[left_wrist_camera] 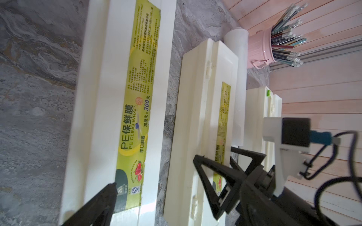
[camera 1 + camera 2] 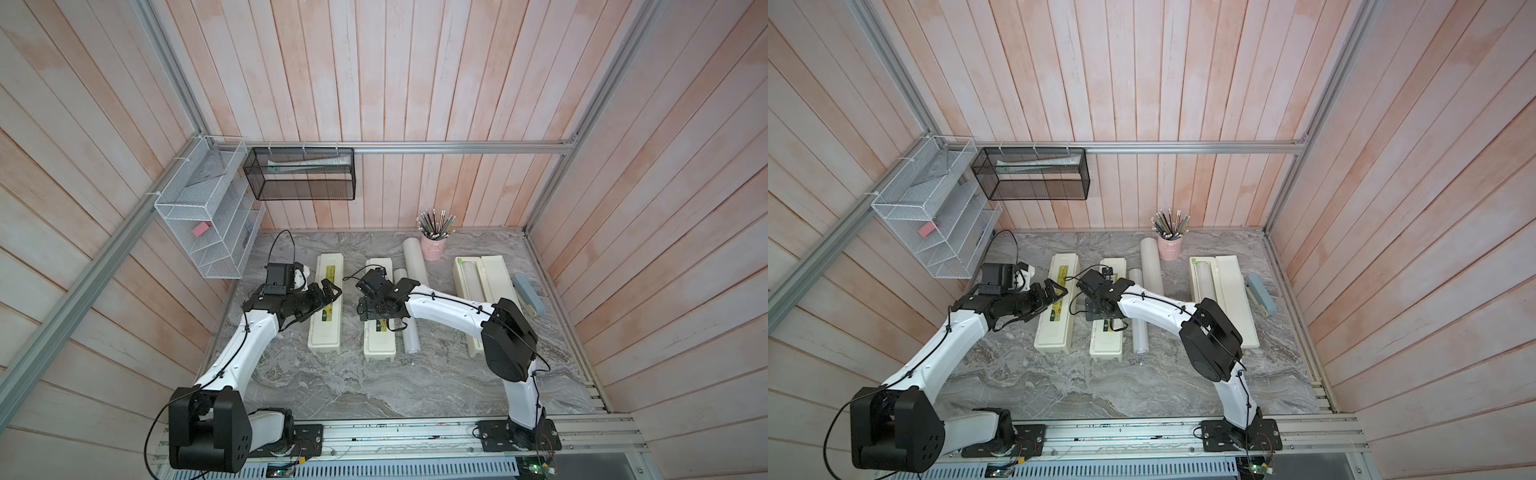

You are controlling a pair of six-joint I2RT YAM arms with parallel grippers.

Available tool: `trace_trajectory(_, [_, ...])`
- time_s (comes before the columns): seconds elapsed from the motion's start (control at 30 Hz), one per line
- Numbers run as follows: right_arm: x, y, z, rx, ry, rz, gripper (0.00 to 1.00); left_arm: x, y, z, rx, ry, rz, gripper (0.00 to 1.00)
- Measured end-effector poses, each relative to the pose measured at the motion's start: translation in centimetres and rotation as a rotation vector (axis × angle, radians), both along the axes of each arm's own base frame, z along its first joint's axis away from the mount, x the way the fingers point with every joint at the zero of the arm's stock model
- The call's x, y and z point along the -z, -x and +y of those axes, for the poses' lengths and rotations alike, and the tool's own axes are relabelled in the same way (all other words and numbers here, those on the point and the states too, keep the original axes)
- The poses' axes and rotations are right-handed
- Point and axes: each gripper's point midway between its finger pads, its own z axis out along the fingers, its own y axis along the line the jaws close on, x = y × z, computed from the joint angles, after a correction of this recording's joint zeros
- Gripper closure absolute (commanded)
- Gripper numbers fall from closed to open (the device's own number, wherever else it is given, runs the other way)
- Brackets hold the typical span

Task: Put plastic wrap rolls into dispensers
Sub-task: Pick up the plastic wrap cutting box from the center of the board.

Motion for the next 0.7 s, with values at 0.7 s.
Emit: trace_trajectory(0.7, [2.8, 2.7, -1.4, 0.044, 0.095, 0.105, 0.23, -1.5, 4.1, -1.9, 0.060, 0.063, -0.133, 0.00])
